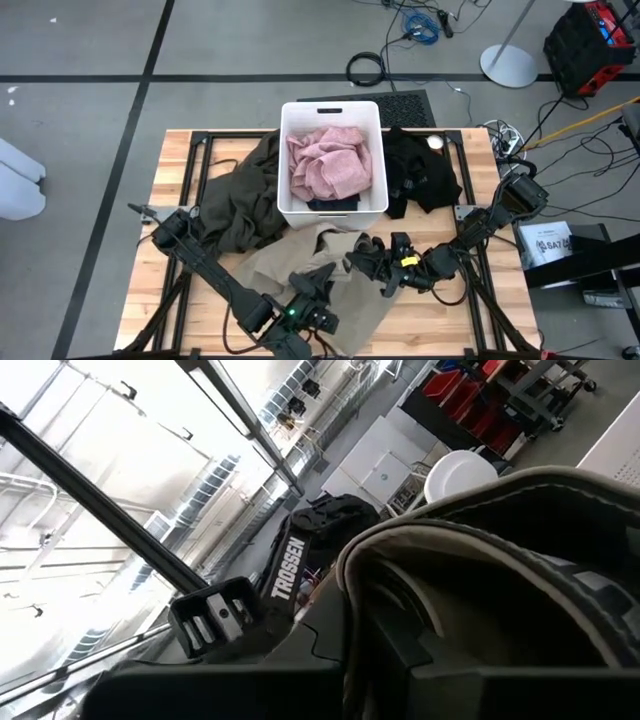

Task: Sort clothes
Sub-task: Put the brown shorts into the white laundry bin

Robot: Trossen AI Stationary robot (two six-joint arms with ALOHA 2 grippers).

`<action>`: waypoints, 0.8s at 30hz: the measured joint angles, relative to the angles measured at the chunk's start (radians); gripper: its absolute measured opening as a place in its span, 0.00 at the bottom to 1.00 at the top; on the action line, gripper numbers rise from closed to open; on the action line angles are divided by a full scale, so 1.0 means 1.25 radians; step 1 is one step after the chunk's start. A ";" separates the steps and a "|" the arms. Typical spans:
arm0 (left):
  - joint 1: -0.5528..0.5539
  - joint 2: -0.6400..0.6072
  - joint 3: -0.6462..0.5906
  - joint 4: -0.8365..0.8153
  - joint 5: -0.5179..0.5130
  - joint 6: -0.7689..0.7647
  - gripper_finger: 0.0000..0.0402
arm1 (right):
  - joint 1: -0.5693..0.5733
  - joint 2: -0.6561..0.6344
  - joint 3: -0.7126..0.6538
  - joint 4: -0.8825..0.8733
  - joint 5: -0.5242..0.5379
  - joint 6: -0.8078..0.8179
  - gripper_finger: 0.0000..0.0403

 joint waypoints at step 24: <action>-0.062 0.002 0.040 0.012 -0.031 0.030 0.08 | 0.016 -0.211 0.000 -0.609 -0.274 -0.361 0.45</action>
